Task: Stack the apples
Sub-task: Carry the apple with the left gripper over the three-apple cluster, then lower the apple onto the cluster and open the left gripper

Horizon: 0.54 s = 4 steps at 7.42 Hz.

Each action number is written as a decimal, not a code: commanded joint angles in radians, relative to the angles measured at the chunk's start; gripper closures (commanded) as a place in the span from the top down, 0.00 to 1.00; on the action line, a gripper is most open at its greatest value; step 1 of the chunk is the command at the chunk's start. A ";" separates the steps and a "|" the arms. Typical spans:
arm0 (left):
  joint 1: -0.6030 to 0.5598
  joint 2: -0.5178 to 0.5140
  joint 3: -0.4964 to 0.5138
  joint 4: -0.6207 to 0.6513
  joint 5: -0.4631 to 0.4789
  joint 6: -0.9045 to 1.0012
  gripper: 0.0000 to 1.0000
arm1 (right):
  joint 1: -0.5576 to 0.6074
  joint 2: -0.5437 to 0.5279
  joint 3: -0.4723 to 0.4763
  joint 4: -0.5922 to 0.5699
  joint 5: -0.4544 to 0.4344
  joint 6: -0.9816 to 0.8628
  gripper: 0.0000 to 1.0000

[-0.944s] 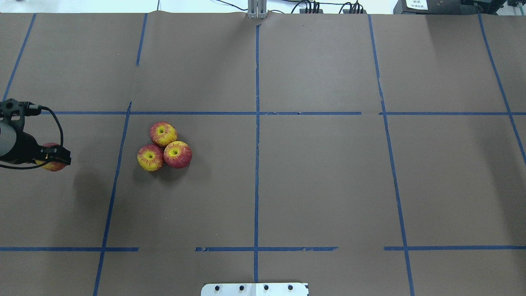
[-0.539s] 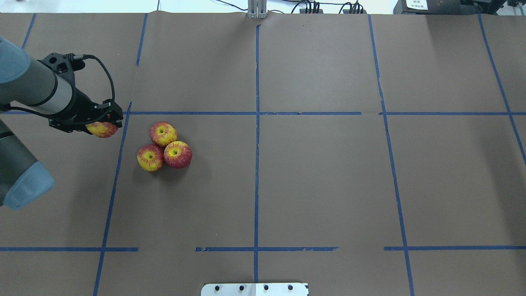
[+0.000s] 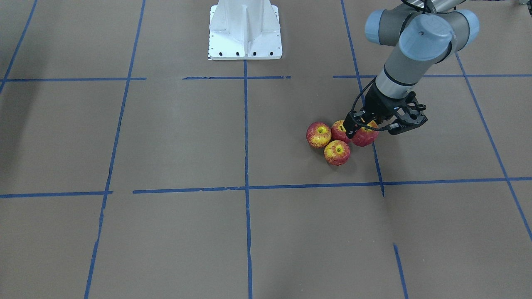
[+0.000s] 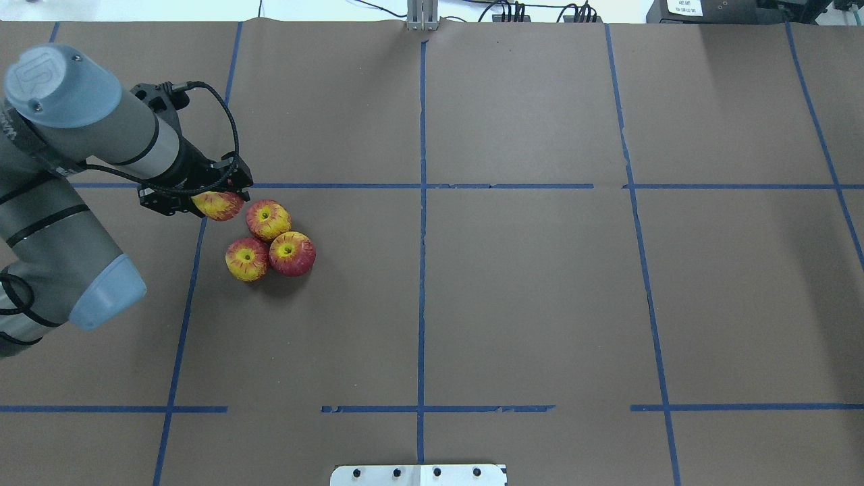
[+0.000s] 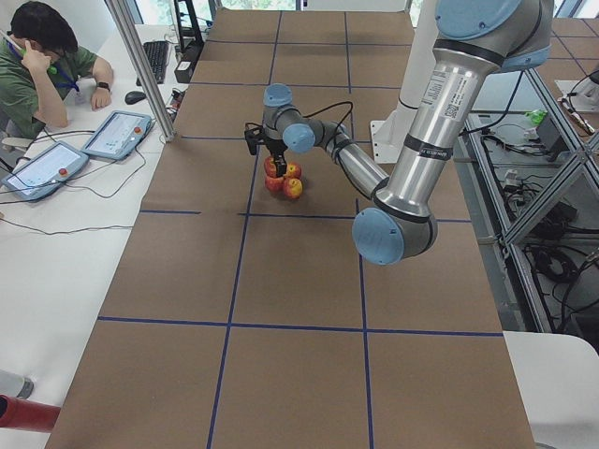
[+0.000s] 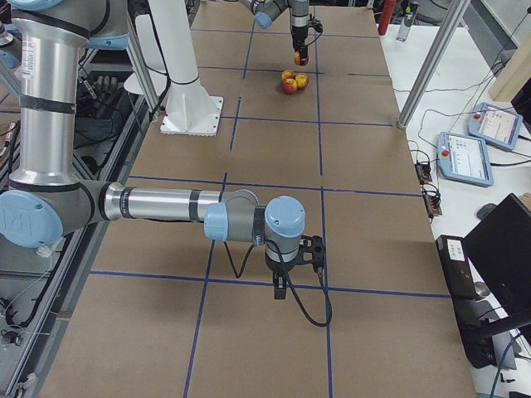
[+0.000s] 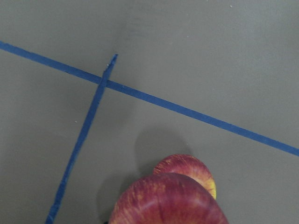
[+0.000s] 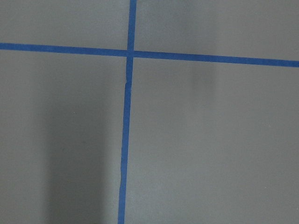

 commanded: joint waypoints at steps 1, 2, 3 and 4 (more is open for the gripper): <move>0.039 -0.002 0.016 -0.011 0.002 -0.038 0.19 | 0.000 0.000 0.000 0.000 0.000 0.000 1.00; 0.042 -0.004 0.035 -0.015 0.002 -0.051 0.19 | 0.000 0.000 0.000 0.000 0.000 0.000 1.00; 0.048 -0.004 0.036 -0.015 0.002 -0.053 0.19 | 0.000 0.000 0.000 0.000 0.000 0.000 1.00; 0.053 -0.004 0.036 -0.015 0.002 -0.053 0.19 | 0.000 0.000 0.000 0.000 0.000 0.000 1.00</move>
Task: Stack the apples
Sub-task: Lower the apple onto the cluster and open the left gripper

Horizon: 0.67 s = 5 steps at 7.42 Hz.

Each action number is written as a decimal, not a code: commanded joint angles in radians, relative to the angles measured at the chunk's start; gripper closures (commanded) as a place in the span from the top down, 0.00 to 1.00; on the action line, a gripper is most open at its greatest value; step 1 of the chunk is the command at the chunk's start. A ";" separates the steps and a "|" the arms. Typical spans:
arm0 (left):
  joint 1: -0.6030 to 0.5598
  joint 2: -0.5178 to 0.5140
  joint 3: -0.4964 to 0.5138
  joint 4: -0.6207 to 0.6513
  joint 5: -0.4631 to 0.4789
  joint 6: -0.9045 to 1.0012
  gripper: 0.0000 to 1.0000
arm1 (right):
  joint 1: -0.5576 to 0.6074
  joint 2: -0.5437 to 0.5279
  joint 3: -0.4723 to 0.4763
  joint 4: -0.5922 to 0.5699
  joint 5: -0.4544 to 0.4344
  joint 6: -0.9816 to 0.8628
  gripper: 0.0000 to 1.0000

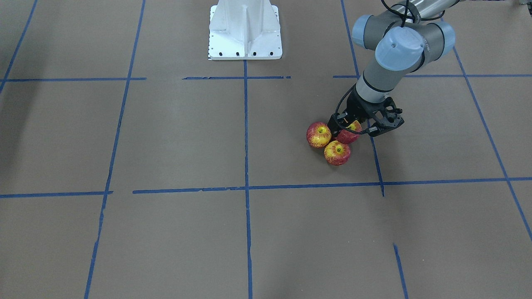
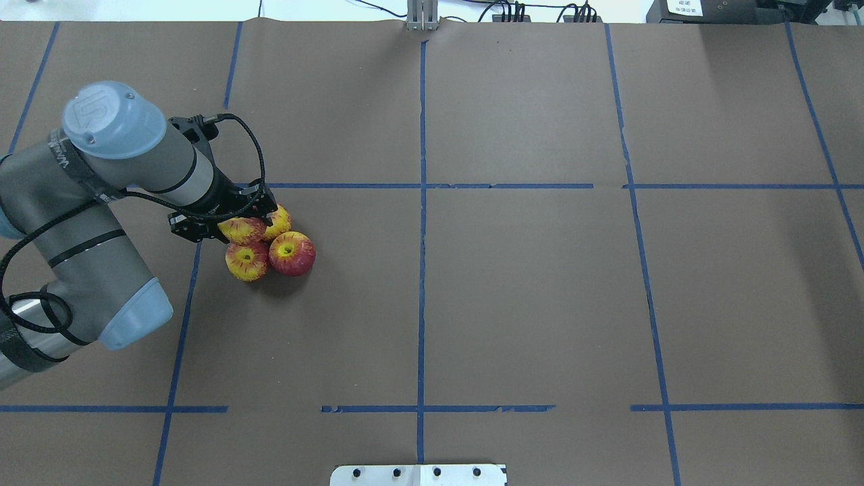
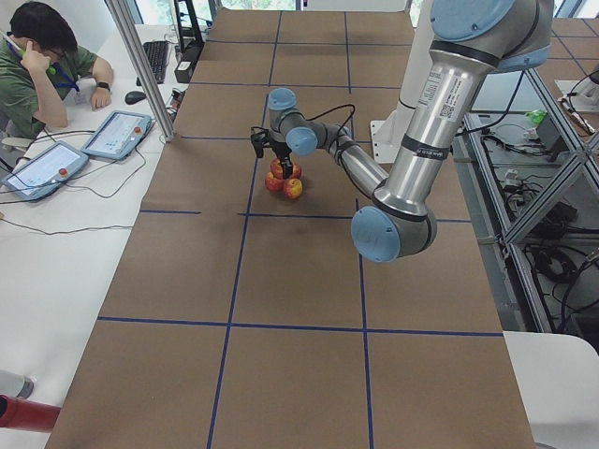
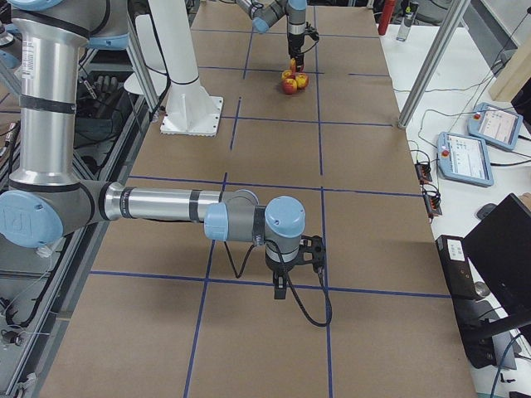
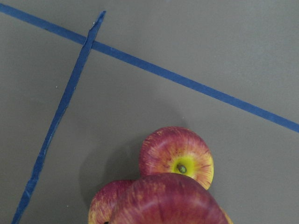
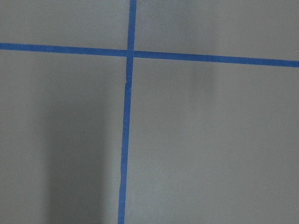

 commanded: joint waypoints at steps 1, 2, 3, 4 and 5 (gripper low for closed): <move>0.011 0.000 0.005 -0.001 0.000 -0.005 0.20 | 0.000 0.000 0.000 0.000 0.000 0.000 1.00; 0.019 0.000 0.005 -0.001 -0.001 -0.008 0.20 | 0.000 0.000 0.000 0.000 0.000 0.000 1.00; 0.019 -0.005 0.003 -0.001 -0.001 -0.009 0.21 | 0.000 0.000 0.000 0.000 0.000 0.000 1.00; 0.019 -0.012 0.003 -0.001 0.000 -0.009 0.24 | 0.000 0.000 0.000 0.000 0.000 0.000 1.00; 0.022 -0.013 0.005 -0.001 0.000 -0.009 0.24 | 0.000 0.000 0.000 0.000 0.000 0.000 1.00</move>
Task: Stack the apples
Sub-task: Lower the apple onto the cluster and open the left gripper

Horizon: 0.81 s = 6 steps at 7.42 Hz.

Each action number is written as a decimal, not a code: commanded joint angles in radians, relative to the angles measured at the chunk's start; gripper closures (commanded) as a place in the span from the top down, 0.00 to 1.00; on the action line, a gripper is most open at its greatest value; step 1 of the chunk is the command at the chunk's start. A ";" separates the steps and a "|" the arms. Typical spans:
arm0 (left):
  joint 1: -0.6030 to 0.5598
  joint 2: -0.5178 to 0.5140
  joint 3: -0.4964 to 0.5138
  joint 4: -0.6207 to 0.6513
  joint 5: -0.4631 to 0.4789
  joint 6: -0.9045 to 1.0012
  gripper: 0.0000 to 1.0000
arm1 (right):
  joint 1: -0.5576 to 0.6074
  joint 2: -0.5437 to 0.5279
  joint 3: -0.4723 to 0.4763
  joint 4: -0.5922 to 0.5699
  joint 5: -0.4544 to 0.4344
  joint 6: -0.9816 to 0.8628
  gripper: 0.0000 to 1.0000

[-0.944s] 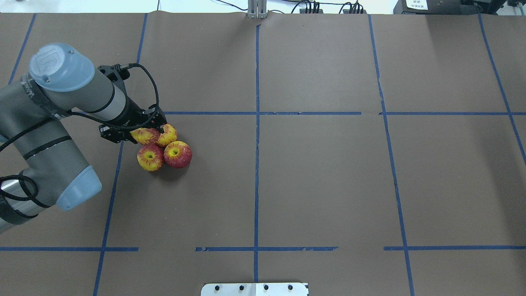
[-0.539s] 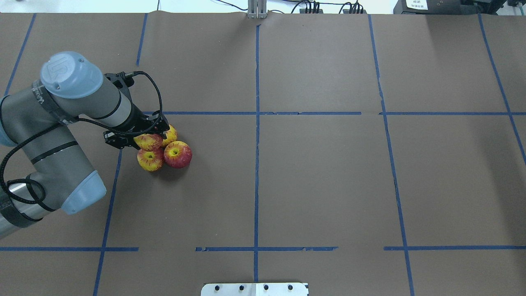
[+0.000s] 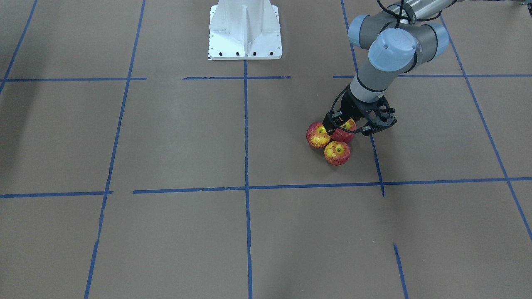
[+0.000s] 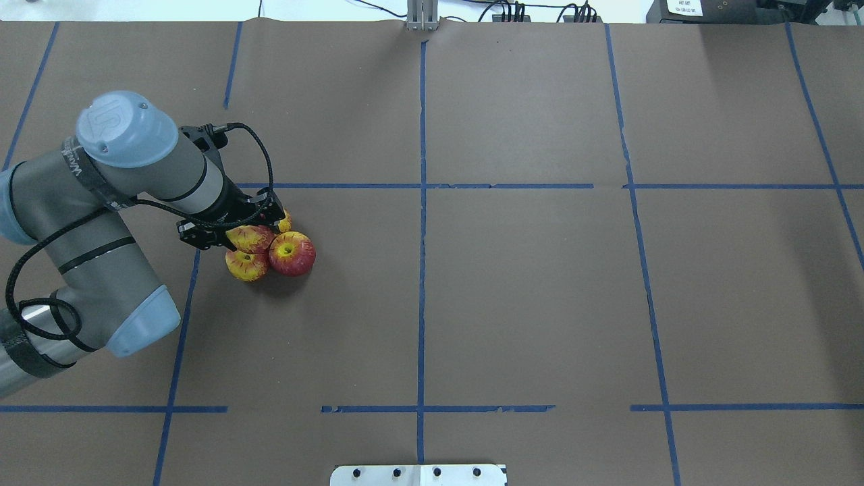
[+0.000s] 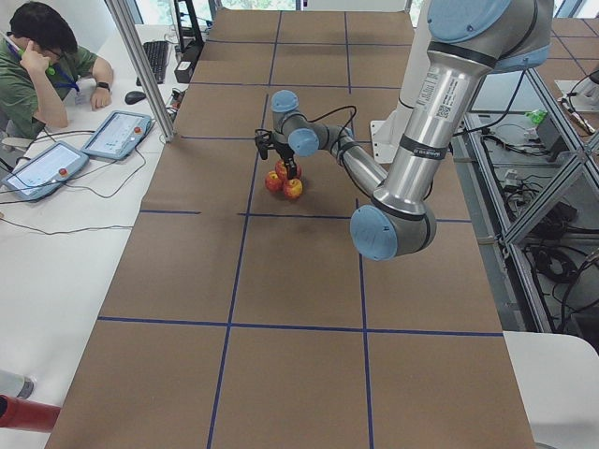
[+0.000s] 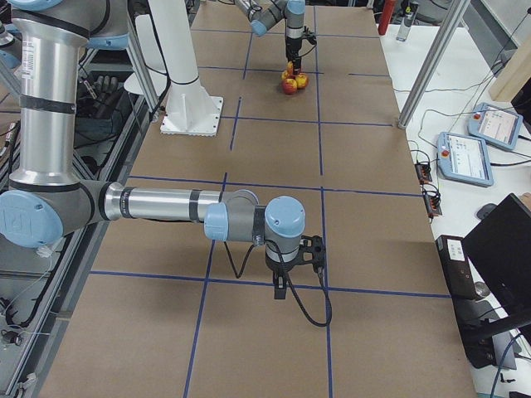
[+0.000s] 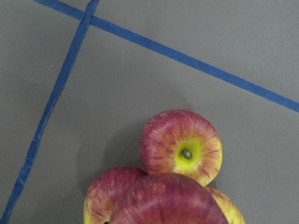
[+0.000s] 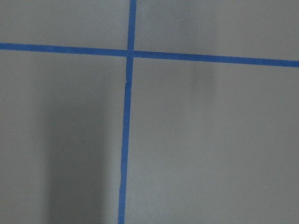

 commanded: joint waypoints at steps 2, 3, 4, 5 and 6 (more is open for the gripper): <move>0.004 -0.015 0.016 0.000 0.000 0.000 0.24 | 0.000 0.000 0.000 0.000 0.000 0.000 1.00; 0.004 -0.014 0.016 0.000 0.000 -0.002 0.32 | 0.000 0.000 0.000 0.000 0.000 0.000 1.00; 0.004 -0.014 0.015 0.002 0.002 -0.002 0.47 | 0.000 0.000 0.000 0.000 0.000 0.000 1.00; 0.004 -0.012 0.015 0.002 0.004 -0.002 0.62 | 0.000 0.000 0.000 0.000 0.000 0.000 1.00; 0.003 -0.012 0.015 0.002 0.005 -0.003 0.74 | 0.000 0.000 0.000 0.000 0.000 0.000 1.00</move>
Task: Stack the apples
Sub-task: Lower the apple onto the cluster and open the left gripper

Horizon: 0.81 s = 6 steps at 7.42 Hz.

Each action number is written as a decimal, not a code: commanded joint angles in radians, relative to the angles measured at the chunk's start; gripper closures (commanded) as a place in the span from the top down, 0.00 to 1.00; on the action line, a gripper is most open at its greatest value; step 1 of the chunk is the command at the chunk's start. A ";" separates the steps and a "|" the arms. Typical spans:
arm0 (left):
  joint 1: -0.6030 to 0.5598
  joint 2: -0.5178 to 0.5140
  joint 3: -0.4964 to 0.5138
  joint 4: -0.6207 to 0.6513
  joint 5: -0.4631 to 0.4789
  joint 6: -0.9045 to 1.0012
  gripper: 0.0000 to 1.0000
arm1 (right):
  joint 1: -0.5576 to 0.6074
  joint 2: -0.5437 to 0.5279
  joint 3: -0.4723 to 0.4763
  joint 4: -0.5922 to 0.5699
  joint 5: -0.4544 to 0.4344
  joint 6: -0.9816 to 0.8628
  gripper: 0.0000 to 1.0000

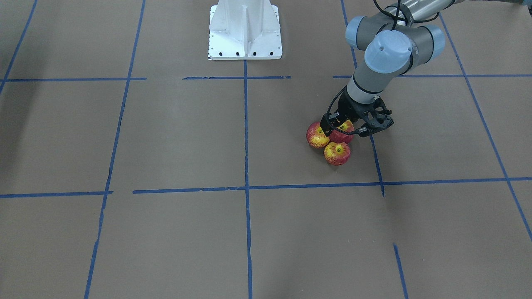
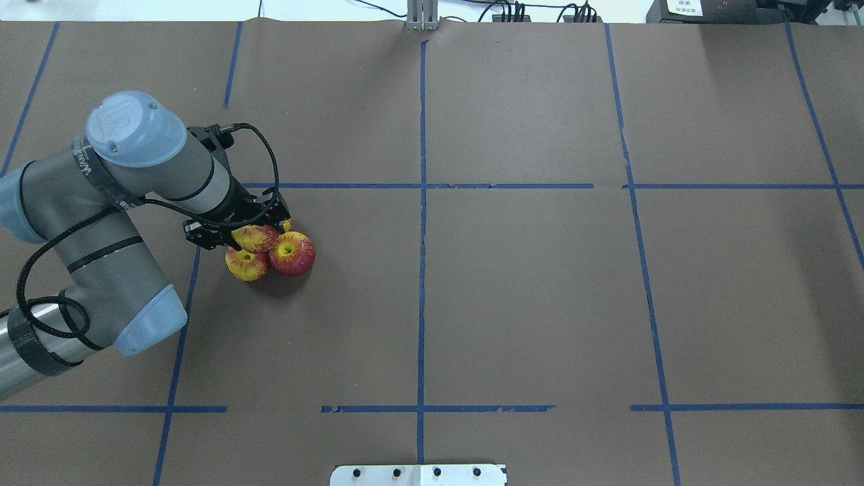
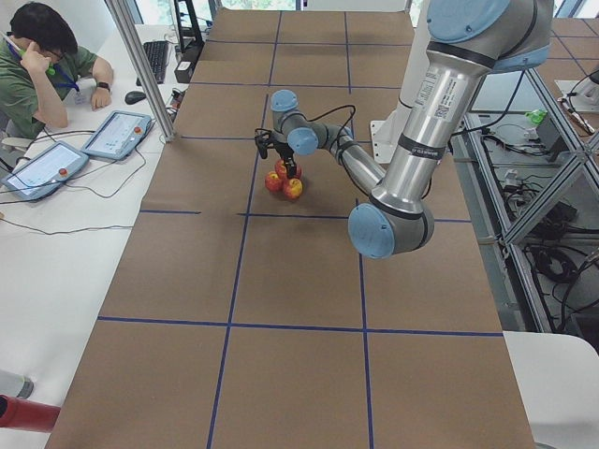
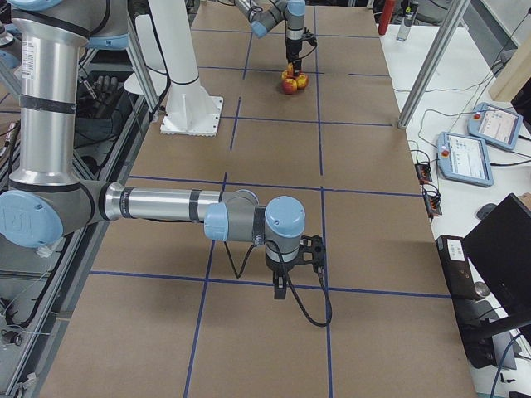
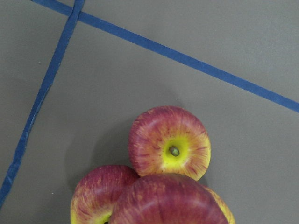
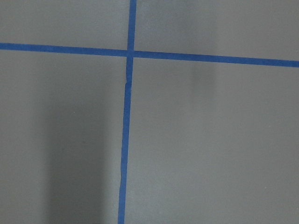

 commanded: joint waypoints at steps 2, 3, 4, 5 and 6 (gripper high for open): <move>-0.001 0.002 0.000 0.000 0.002 -0.007 0.88 | 0.000 0.000 0.002 0.000 0.000 0.000 1.00; -0.003 0.002 0.000 0.002 0.002 -0.007 0.93 | 0.000 0.000 0.000 0.000 0.000 0.000 1.00; -0.004 0.002 0.000 0.002 0.002 -0.012 0.99 | 0.000 0.000 0.000 0.000 0.000 0.000 1.00; -0.007 0.002 0.000 0.002 0.002 -0.013 0.99 | 0.000 0.000 0.000 0.000 0.000 0.000 1.00; -0.018 0.002 -0.005 0.003 0.002 -0.009 0.99 | 0.000 0.000 0.000 0.000 0.000 0.000 1.00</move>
